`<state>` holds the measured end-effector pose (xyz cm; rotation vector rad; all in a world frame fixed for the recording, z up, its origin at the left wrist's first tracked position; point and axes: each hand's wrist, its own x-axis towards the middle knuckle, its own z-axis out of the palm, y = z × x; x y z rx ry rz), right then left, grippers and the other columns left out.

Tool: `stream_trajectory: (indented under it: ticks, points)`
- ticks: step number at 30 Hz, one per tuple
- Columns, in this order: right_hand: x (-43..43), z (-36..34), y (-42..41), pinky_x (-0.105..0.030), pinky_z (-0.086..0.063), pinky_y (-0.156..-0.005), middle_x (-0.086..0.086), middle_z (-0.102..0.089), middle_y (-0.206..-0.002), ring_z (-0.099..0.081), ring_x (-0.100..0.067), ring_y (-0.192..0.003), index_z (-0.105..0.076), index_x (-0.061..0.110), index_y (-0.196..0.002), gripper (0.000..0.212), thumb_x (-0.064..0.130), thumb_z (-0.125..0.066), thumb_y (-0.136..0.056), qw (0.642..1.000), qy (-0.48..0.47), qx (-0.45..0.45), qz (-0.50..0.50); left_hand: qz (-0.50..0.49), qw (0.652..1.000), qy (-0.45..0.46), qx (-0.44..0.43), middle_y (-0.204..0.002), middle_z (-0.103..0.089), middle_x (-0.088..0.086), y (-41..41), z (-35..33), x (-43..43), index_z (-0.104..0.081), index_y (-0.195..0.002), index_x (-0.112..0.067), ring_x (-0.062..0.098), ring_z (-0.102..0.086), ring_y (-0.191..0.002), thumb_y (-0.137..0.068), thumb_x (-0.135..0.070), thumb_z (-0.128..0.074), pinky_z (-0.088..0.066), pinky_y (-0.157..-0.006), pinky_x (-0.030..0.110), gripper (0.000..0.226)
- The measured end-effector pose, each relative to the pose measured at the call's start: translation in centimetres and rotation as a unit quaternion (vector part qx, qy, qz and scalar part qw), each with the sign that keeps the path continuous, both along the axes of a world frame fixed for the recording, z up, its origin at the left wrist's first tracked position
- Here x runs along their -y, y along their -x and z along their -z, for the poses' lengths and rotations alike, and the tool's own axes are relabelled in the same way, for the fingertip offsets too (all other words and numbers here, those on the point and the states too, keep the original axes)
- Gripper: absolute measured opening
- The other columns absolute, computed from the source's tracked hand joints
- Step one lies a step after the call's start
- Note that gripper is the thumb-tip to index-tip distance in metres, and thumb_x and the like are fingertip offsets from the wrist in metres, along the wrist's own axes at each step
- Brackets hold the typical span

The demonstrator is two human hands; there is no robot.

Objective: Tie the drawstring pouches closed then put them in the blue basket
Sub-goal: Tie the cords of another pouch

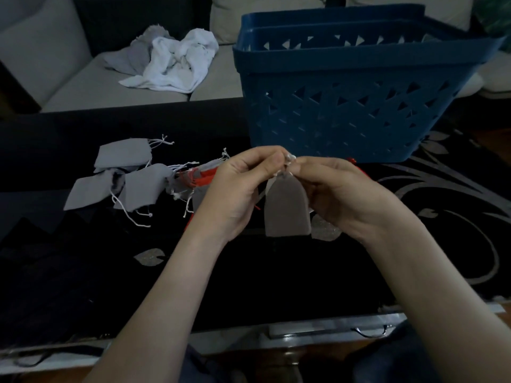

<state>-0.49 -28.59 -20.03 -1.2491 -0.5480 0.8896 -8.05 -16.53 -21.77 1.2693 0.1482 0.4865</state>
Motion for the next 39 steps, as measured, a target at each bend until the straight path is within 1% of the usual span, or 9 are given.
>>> stream_trajectory:
  ticks: [7, 11, 14, 19, 24, 28, 33, 35, 39]
  points:
    - [1.0, 0.3, -0.9, -0.017, -0.037, -0.055, 0.003, -0.054, -0.059, -0.043, -0.004, -0.053, -0.072, 0.015, -0.061, 0.016, 0.016, -0.060, -0.072, 0.998, 0.004, -0.041, -0.046, 0.009, 0.981, -0.193, 0.023, -0.080, -0.067, -0.007, 0.5, -0.3, -0.4, -0.069, -0.082, -0.016, 0.006, -0.060, -0.081, -0.085, -0.008, -0.061, -0.046, -0.079, 0.018, 0.012]
    - [1.2, 0.8, -1.1, -0.014, -0.037, -0.048, 0.003, -0.056, -0.058, -0.045, -0.003, -0.050, -0.071, 0.015, -0.054, 0.021, 0.017, -0.059, -0.071, 0.999, 0.029, -0.023, -0.033, -0.095, 0.917, -0.386, 0.012, -0.081, -0.066, -0.008, 0.6, 0.1, -0.1, -0.067, -0.083, -0.027, -0.001, -0.059, -0.080, -0.084, -0.012, -0.065, -0.042, -0.076, 0.013, 0.016]
    - [0.9, 1.0, -1.0, -0.014, -0.037, -0.047, 0.003, -0.057, -0.058, -0.045, -0.003, -0.050, -0.072, 0.015, -0.055, 0.019, 0.020, -0.061, -0.069, 0.999, 0.028, -0.026, -0.029, -0.134, 0.883, -0.450, 0.021, -0.080, -0.064, -0.008, 0.7, 0.3, -0.3, -0.068, -0.086, -0.024, -0.001, -0.054, -0.078, -0.084, -0.012, -0.065, -0.036, -0.073, 0.010, 0.012]
    - [0.8, 1.1, -1.0, -0.020, -0.031, -0.055, 0.002, -0.054, -0.062, -0.044, -0.005, -0.056, -0.071, 0.013, -0.071, 0.012, 0.021, -0.062, -0.072, 0.999, 0.031, 0.008, -0.033, -0.139, 0.880, -0.453, 0.013, -0.079, -0.062, -0.013, 0.6, 0.2, -0.2, -0.067, -0.085, -0.027, 0.002, -0.056, -0.081, -0.084, -0.012, -0.064, -0.038, -0.075, 0.012, 0.015]
    - [1.0, 0.7, -1.0, -0.019, -0.033, -0.056, 0.005, -0.056, -0.061, -0.046, -0.004, -0.055, -0.066, 0.004, -0.083, 0.011, 0.015, -0.063, -0.083, 0.992, 0.054, 0.110, -0.029, -0.104, 0.928, -0.354, -0.045, -0.086, -0.071, -0.006, 1.0, -0.5, 0.2, -0.071, -0.085, -0.017, 0.005, -0.064, -0.087, -0.086, -0.005, -0.063, -0.047, -0.081, 0.016, 0.015]
    - [0.6, 1.1, -0.8, -0.017, -0.034, -0.053, -0.007, -0.054, -0.067, -0.044, -0.006, -0.055, -0.063, -0.008, -0.088, 0.015, 0.007, -0.061, -0.089, 0.969, 0.097, 0.225, 0.035, -0.090, 0.942, -0.310, -0.091, -0.087, -0.074, -0.003, 1.0, -0.6, 0.2, -0.073, -0.087, -0.012, 0.008, -0.067, -0.087, -0.086, -0.005, -0.063, -0.050, -0.084, 0.021, 0.012]
    - [0.2, 1.7, -0.9, -0.018, -0.041, -0.061, 0.005, -0.060, -0.065, -0.051, -0.003, -0.060, -0.068, 0.009, -0.081, 0.007, 0.011, -0.064, -0.085, 0.909, 0.145, 0.384, 0.075, -0.093, 0.935, -0.320, -0.121, -0.087, -0.074, -0.002, 1.0, -0.2, -0.2, -0.074, -0.086, -0.014, 0.015, -0.069, -0.086, -0.081, -0.009, -0.071, -0.054, -0.086, 0.034, 0.007]
    - [0.1, 2.0, -0.9, -0.018, -0.042, -0.062, 0.007, -0.061, -0.066, -0.052, 0.000, -0.060, -0.068, 0.011, -0.080, 0.006, 0.013, -0.065, -0.085, 0.893, 0.157, 0.412, 0.085, -0.096, 0.930, -0.329, -0.132, -0.083, -0.074, -0.001, 0.9, -0.1, -0.3, -0.075, -0.085, -0.011, 0.014, -0.069, -0.081, -0.079, -0.010, -0.073, -0.054, -0.079, 0.029, 0.006]
    - [-0.1, 2.4, -1.0, -0.019, -0.042, -0.063, 0.008, -0.063, -0.068, -0.055, -0.001, -0.062, -0.068, 0.014, -0.079, 0.008, 0.018, -0.066, -0.086, 0.872, 0.180, 0.447, 0.090, -0.095, 0.912, -0.373, -0.144, -0.073, -0.071, -0.005, 0.8, 0.1, -0.2, -0.074, -0.082, -0.010, -0.005, -0.059, -0.060, -0.079, -0.010, -0.074, -0.041, -0.059, 0.007, 0.004]
